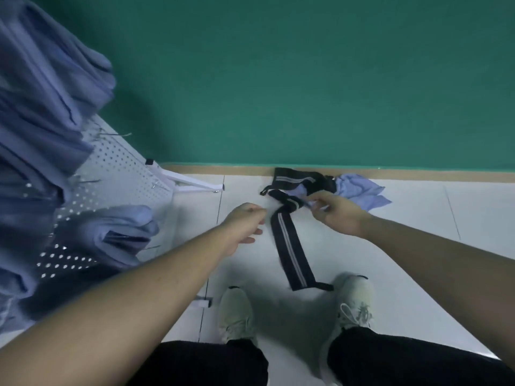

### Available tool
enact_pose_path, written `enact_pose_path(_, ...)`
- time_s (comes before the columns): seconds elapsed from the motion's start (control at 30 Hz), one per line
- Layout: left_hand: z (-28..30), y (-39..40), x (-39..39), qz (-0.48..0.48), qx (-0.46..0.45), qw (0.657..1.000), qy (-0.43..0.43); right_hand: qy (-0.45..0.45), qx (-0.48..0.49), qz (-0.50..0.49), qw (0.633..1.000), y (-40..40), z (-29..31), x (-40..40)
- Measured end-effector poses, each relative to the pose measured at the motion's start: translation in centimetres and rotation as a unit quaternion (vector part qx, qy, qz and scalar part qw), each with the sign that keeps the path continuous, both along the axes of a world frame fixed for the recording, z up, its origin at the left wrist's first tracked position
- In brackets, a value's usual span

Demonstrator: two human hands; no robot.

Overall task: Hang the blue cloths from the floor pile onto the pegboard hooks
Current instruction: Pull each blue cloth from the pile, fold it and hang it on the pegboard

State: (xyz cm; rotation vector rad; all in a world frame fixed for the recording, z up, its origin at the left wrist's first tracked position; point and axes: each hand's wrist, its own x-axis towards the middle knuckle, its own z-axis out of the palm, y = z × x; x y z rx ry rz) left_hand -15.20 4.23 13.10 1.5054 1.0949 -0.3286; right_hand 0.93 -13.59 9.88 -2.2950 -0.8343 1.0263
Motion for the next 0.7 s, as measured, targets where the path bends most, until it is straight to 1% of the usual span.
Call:
enact_pose_path(0.07,-1.8,-0.4,1.7,-0.015,0.012,1.0,0.002,-0.003,-0.041,-0.001,0.999,-1.0,-1.7,1.8)
enact_pose_path(0.23,-7.1,-0.9,5.8,-0.051,0.023,0.998,0.003,-0.028,-0.1,-0.036,0.994,-2.7,-6.5,4.8)
enact_pose_path(0.33,-10.7,-1.6,8.1,-0.017,0.015,1.0,-0.007,-0.043,-0.134,-0.061,0.988,-3.1,-10.3,6.3)
enact_pose_path(0.47,-15.7,-3.2,10.0,0.0,-0.019,1.0,-0.007,-0.051,-0.186,-0.037,0.981,-2.1,-15.4,8.2)
enact_pose_path(0.53,-17.7,-3.6,10.7,-0.002,-0.026,1.0,-0.015,-0.077,-0.212,-0.017,0.974,-1.2,-17.9,9.2)
enact_pose_path(0.57,-18.5,-3.7,11.0,-0.002,-0.026,1.0,-0.015,-0.105,-0.218,-0.011,0.97,-0.7,-18.9,9.5)
enact_pose_path(0.63,-19.8,-3.7,11.4,-0.002,-0.024,1.0,-0.015,-0.148,-0.226,-0.015,0.963,-0.2,-19.9,9.5)
enact_pose_path(0.7,-20.7,-3.9,11.7,-0.006,-0.033,0.999,-0.015,-0.167,-0.258,-0.011,0.951,-0.3,-21.0,9.3)
